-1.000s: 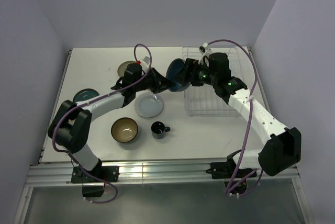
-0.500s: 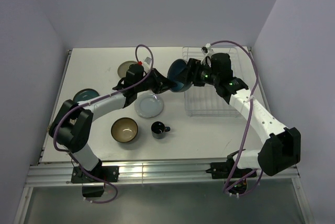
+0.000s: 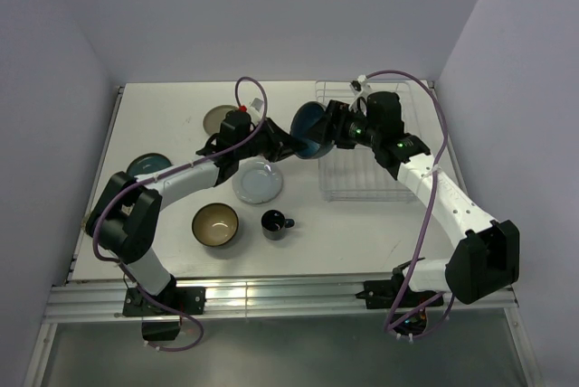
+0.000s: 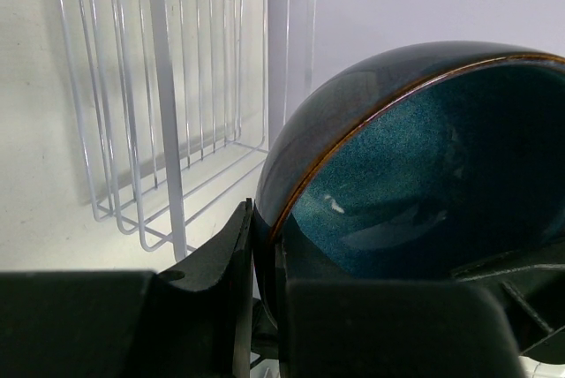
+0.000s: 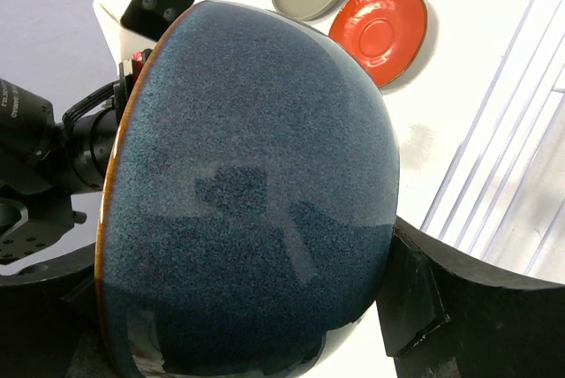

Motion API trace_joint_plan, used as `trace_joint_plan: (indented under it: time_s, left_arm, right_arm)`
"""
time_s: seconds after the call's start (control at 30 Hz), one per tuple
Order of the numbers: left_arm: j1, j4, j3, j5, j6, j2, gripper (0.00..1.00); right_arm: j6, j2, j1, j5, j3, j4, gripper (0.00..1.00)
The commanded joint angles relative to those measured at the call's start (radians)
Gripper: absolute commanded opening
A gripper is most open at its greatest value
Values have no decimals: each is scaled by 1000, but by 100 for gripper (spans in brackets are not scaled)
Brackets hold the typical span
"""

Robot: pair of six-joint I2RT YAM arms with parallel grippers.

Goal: Load the mixed dishes into the dish rack

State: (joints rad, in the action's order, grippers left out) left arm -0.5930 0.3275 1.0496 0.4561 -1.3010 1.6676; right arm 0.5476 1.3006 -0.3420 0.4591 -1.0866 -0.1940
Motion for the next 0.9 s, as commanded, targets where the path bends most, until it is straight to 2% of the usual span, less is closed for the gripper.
trace_joint_plan:
  time_s: [0.0, 0.1, 0.23, 0.47, 0.73, 0.87]
  left_arm:
    - [-68, 137, 85, 139, 0, -8, 0]
    - [-73, 134, 89, 136, 2, -5, 0]
    - [-79, 130, 92, 131, 3, 0, 0]
    - [-85, 130, 93, 131, 2, 7, 0]
    - [-94, 130, 98, 128, 5, 11, 0]
    - [-99, 128, 101, 128, 6, 12, 0]
  right_arm:
    - [8, -14, -5, 87, -10, 157, 51]
    - [2, -15, -3, 85, -9, 157, 52]
    - [5, -18, 5, 90, -3, 160, 66]
    - [9, -23, 8, 90, 5, 166, 68]
    - [14, -18, 9, 85, 7, 166, 82]
    - [14, -15, 9, 84, 10, 166, 83]
